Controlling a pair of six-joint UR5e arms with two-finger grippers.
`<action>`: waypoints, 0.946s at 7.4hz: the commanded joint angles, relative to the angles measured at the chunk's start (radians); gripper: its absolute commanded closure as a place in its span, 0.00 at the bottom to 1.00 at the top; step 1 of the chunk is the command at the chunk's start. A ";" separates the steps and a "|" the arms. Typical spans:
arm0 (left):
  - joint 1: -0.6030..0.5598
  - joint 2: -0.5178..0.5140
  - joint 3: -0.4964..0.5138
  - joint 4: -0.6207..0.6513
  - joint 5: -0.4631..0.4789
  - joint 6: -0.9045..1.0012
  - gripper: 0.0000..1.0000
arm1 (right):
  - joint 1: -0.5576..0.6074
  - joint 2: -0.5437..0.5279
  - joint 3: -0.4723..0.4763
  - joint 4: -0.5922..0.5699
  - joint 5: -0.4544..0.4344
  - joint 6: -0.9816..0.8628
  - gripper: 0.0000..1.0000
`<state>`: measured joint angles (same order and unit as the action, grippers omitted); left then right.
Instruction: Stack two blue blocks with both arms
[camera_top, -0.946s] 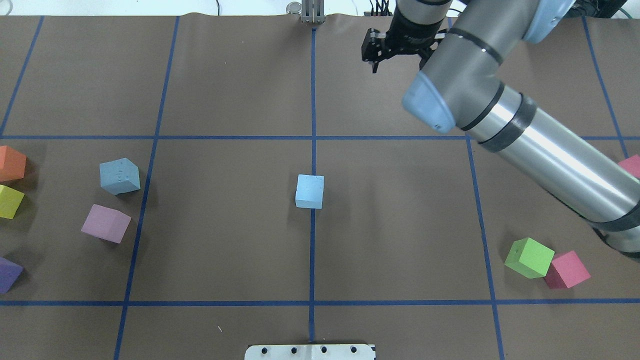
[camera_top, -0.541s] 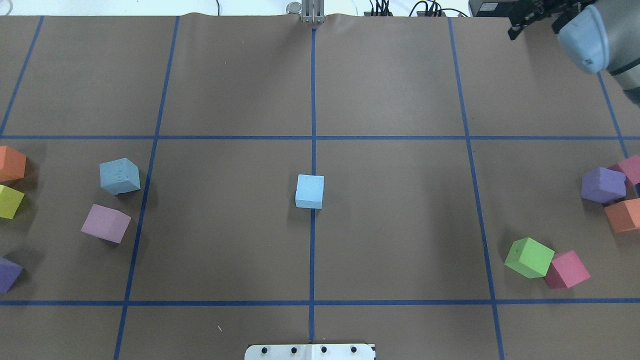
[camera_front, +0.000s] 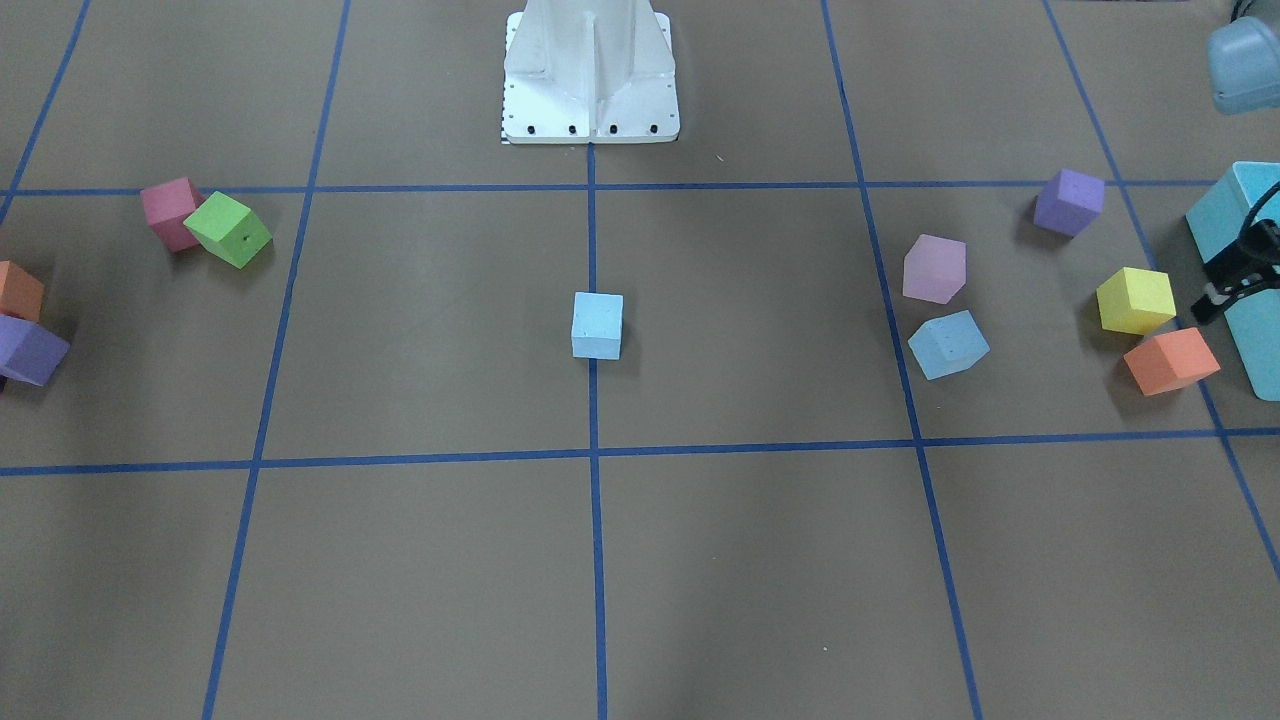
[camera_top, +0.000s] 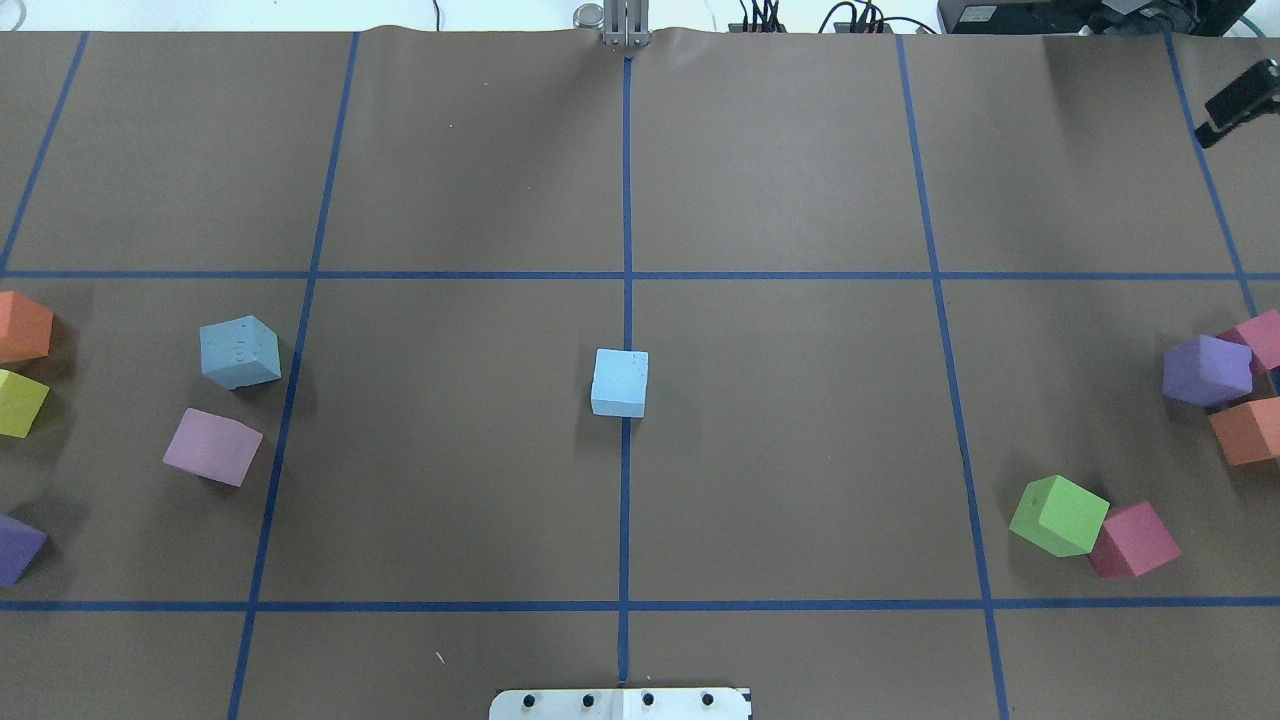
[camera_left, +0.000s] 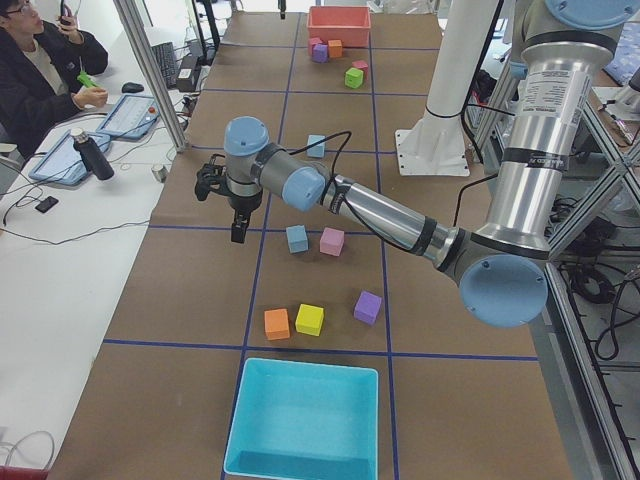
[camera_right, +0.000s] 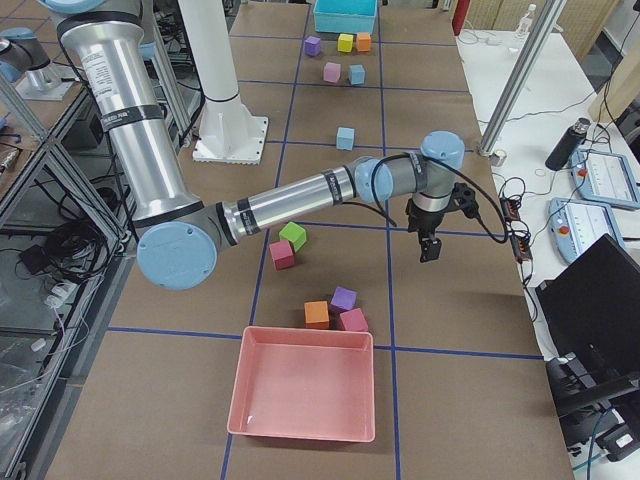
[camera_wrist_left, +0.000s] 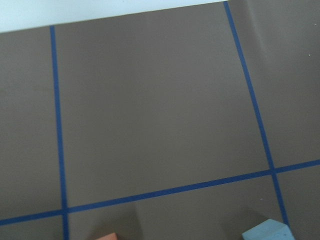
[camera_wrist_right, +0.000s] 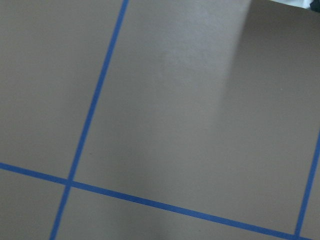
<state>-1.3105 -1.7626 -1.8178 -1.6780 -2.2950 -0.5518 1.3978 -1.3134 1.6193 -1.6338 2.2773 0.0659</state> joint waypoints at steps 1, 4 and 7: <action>0.149 -0.012 -0.006 -0.009 0.098 -0.221 0.02 | 0.015 -0.114 0.011 0.041 -0.082 -0.017 0.00; 0.311 0.002 0.012 -0.038 0.186 -0.342 0.02 | 0.014 -0.145 0.014 0.060 -0.101 -0.018 0.00; 0.417 0.008 0.105 -0.223 0.216 -0.468 0.02 | 0.014 -0.144 0.011 0.060 -0.101 -0.017 0.00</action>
<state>-0.9344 -1.7557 -1.7631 -1.7974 -2.0878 -0.9456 1.4113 -1.4587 1.6324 -1.5740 2.1799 0.0478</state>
